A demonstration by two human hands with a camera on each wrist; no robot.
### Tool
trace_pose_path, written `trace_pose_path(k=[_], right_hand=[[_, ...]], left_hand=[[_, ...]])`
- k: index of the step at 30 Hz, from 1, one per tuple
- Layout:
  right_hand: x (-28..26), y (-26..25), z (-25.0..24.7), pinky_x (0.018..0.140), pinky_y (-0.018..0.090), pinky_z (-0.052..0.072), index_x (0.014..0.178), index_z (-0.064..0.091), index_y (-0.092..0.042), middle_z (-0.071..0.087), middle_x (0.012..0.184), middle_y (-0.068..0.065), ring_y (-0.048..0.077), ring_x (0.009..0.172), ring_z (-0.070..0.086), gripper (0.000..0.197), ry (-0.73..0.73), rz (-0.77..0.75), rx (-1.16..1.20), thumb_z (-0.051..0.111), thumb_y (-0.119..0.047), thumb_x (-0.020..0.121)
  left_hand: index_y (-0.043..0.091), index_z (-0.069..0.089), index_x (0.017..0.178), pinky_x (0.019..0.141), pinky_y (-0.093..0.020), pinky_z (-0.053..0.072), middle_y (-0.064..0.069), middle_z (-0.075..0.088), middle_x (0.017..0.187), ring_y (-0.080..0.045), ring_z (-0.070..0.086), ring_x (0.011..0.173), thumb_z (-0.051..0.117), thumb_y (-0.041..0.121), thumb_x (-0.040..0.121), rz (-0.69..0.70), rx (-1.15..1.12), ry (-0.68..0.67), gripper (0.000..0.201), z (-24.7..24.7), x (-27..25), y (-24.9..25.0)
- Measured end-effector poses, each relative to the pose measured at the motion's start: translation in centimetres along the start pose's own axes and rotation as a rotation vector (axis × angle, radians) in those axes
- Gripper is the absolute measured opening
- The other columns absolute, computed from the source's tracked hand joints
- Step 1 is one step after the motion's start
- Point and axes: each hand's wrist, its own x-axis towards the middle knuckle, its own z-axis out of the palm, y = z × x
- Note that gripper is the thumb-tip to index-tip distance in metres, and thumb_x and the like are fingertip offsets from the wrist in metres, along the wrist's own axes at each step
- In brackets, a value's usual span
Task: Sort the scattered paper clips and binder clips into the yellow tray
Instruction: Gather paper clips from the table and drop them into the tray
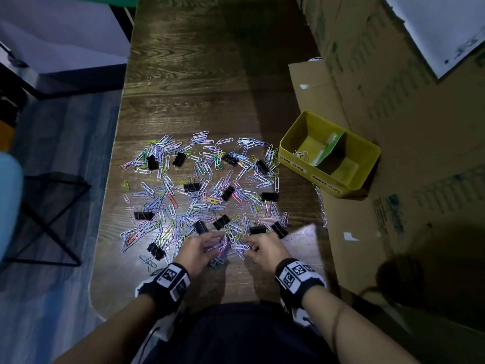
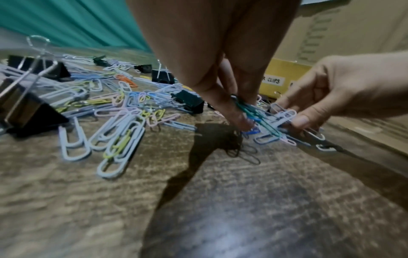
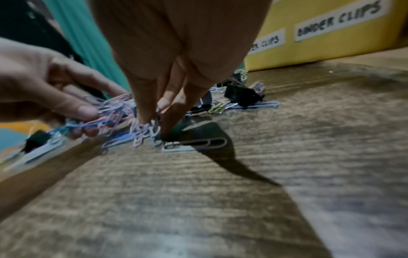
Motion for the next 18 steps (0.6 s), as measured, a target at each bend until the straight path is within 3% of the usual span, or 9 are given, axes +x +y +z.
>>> trace_pose_path(k=[2,4,7,9,11,14,16,18], right_hand=[[-0.3,0.2,-0.6,0.070,0.005,0.039,0.122,0.062,-0.016,0.064,0.094,0.001,0.007,0.079,0.054,0.039,-0.001,-0.005,0.109,0.068,-0.013,0.084],[-0.6,0.3,-1.4,0.066,0.003,0.041,0.119,0.064,-0.015,0.065,0.092,0.001,0.004,0.072,0.054,0.039,0.006,0.000,0.204,0.072,-0.014,0.081],[-1.2,0.4,-2.7,0.063,0.001,0.042,0.116,0.065,-0.013,0.064,0.085,-0.003,-0.002,0.066,0.052,0.038,0.008,0.010,0.374,0.073,-0.013,0.078],[-1.5,0.4,-3.6,0.069,0.006,0.046,0.112,0.067,-0.017,0.064,0.082,-0.008,0.002,0.071,0.056,0.037,0.019,0.013,0.483,0.075,-0.015,0.077],[-1.7,0.3,-4.6,0.075,0.015,0.050,0.106,0.070,-0.024,0.069,0.086,-0.005,0.008,0.078,0.062,0.034,0.049,-0.001,0.577,0.076,-0.015,0.074],[-1.7,-0.1,-6.2,0.082,0.025,0.054,0.091,0.074,-0.032,0.074,0.084,-0.002,0.010,0.079,0.066,0.034,0.159,-0.046,0.748,0.079,-0.007,0.069],[-1.9,-0.7,-7.9,0.076,0.018,0.053,0.090,0.074,-0.025,0.073,0.075,-0.008,0.004,0.072,0.064,0.036,0.251,-0.069,0.820,0.077,0.003,0.067],[-2.2,-1.2,-10.2,0.071,0.016,0.053,0.094,0.071,-0.017,0.074,0.077,-0.008,0.005,0.074,0.065,0.034,0.327,-0.099,0.876,0.075,0.006,0.068]], left_hand=[[0.034,0.059,0.115,0.082,-0.024,0.053,-0.008,0.069,0.099,-0.011,0.065,0.095,0.070,0.000,0.077,-0.091,-0.141,-0.043,0.052,-0.7,0.3,0.0],[0.023,0.060,0.115,0.077,-0.028,0.054,-0.020,0.068,0.101,-0.019,0.066,0.087,0.070,-0.006,0.074,-0.204,-0.325,-0.095,0.052,-1.6,0.8,0.2],[0.006,0.063,0.106,0.064,-0.024,0.056,-0.007,0.074,0.079,-0.012,0.069,0.069,0.068,-0.012,0.072,-0.259,-0.407,-0.162,0.039,-3.3,1.4,1.0],[0.007,0.066,0.099,0.055,-0.020,0.054,-0.002,0.073,0.067,-0.008,0.067,0.060,0.069,-0.009,0.071,-0.218,-0.371,-0.197,0.033,-4.8,1.6,2.6],[0.014,0.070,0.093,0.057,-0.022,0.055,-0.007,0.074,0.073,-0.010,0.067,0.061,0.074,0.001,0.067,-0.167,-0.347,-0.245,0.030,-6.4,2.0,4.6],[0.012,0.072,0.090,0.062,-0.025,0.055,-0.015,0.073,0.084,-0.017,0.067,0.068,0.074,0.010,0.061,-0.116,-0.311,-0.328,0.029,-8.7,3.0,8.1],[0.011,0.072,0.091,0.065,-0.026,0.054,-0.011,0.073,0.083,-0.019,0.066,0.071,0.073,0.011,0.064,-0.054,-0.299,-0.396,0.027,-9.9,4.2,11.1],[0.008,0.070,0.091,0.064,-0.023,0.053,-0.007,0.074,0.079,-0.016,0.067,0.068,0.071,0.006,0.065,0.021,-0.333,-0.431,0.027,-10.6,5.9,14.6]])
